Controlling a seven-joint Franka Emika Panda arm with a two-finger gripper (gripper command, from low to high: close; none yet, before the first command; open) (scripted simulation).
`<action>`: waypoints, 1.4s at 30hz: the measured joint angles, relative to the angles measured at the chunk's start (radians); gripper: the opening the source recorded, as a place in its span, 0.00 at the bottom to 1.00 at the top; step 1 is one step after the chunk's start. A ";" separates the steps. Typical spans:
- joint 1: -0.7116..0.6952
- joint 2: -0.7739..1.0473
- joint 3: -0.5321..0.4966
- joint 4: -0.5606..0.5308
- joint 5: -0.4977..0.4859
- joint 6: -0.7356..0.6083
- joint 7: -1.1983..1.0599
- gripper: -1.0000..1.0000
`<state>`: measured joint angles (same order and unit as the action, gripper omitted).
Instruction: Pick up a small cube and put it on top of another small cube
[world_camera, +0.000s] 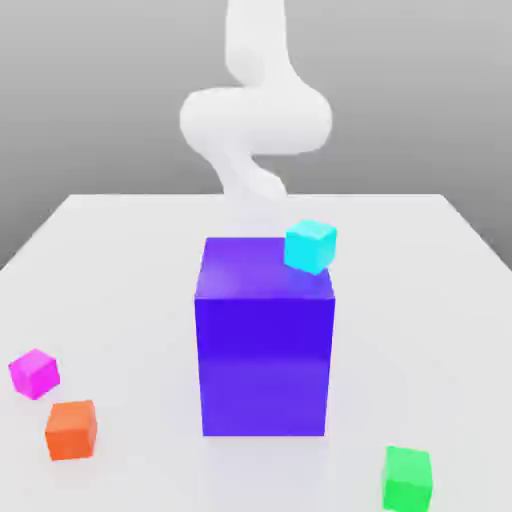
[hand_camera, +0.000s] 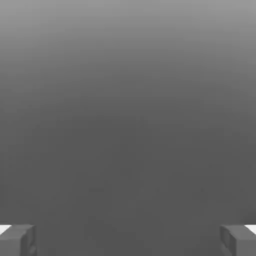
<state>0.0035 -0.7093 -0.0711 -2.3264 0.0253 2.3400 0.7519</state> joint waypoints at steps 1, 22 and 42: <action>0.005 0.039 -0.034 -0.011 0.007 0.017 -0.018 0.50; -0.165 0.799 -0.474 -0.232 0.309 0.352 -0.486 0.50; -0.404 1.106 -0.294 -0.220 0.536 0.543 -0.706 0.00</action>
<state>-0.4000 0.3971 -0.3647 -2.5462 0.5611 2.8835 0.0458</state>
